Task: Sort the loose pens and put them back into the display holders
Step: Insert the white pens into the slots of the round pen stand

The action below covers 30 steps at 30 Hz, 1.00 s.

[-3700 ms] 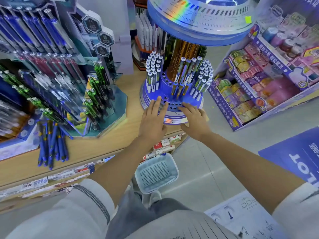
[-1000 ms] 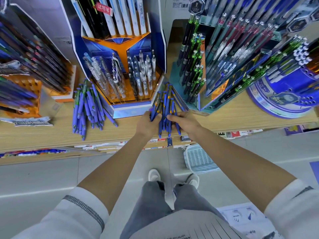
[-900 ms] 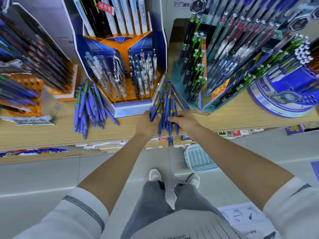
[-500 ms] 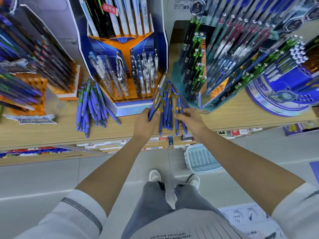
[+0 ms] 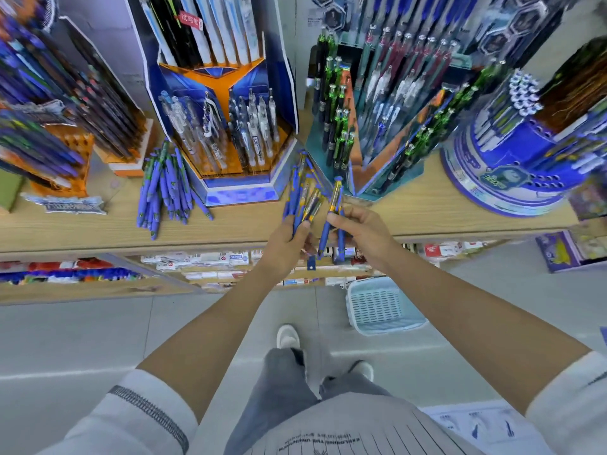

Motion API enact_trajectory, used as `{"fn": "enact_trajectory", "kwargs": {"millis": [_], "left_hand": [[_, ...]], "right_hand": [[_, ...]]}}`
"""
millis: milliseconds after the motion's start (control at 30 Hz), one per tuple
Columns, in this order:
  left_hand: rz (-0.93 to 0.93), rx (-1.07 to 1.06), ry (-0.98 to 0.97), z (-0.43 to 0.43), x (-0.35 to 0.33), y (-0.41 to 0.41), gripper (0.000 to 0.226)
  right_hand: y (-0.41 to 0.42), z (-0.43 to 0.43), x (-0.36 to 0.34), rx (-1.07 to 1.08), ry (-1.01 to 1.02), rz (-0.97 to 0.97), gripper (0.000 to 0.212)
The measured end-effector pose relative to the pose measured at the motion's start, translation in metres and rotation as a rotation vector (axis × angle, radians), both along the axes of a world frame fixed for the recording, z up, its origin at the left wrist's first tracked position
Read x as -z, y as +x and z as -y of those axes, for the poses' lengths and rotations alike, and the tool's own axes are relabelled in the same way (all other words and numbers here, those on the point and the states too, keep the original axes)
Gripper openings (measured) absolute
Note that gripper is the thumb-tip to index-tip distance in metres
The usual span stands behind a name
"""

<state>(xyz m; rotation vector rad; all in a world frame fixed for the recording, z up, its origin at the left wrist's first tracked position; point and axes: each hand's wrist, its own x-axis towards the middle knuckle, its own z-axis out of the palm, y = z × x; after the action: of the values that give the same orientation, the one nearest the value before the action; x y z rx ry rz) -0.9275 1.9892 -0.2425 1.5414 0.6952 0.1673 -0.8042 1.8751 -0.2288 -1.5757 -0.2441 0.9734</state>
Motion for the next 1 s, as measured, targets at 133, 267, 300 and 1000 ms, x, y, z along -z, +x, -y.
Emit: {"fn": "enact_trajectory", "kwargs": {"millis": [133, 267, 300, 1000], "left_hand": [[0.035, 0.037, -0.039, 0.057, -0.01, 0.016, 0.011], [0.056, 0.125, 0.009, 0.117, -0.018, 0.04, 0.013], [0.056, 0.143, 0.029, 0.129, -0.018, 0.047, 0.017], [0.15, 0.509, 0.145, 0.158, -0.035, 0.255, 0.002]], "right_hand": [[0.008, 0.049, -0.009, 0.04, 0.059, -0.041, 0.003], [0.024, 0.109, -0.016, 0.095, 0.069, -0.012, 0.008], [0.03, 0.122, -0.017, 0.104, 0.065, 0.006, 0.009], [0.197, 0.228, -0.04, 0.741, -0.139, 0.389, 0.028]]}}
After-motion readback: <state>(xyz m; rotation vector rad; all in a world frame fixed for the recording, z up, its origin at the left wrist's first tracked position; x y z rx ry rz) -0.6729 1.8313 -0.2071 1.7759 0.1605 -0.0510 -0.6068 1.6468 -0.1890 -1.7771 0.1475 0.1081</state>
